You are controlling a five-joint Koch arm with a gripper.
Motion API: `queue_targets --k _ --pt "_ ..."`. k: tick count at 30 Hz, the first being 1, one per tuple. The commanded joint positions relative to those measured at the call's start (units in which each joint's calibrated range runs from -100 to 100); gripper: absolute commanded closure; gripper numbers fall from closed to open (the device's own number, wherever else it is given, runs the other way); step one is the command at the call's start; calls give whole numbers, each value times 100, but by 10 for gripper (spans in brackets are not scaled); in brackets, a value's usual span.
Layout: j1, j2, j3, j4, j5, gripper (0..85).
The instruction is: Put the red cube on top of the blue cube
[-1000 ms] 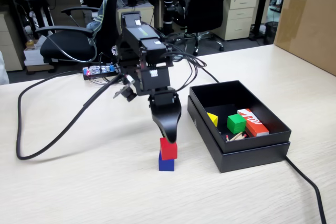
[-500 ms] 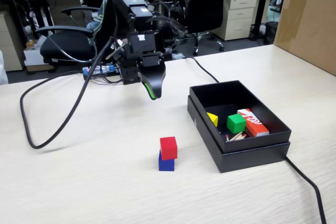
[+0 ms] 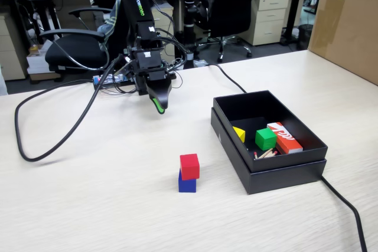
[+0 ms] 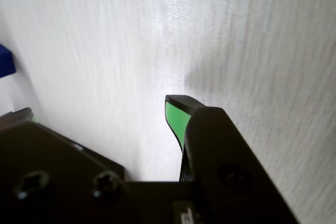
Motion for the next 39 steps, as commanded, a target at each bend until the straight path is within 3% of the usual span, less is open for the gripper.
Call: queue_targets --k 1,12,39 --pt "5 -468 -248 433 -29 362" --pt "-5 -1420 -2587 1919 -288 363" --pt "-29 -1570 -2678 1937 -283 368"
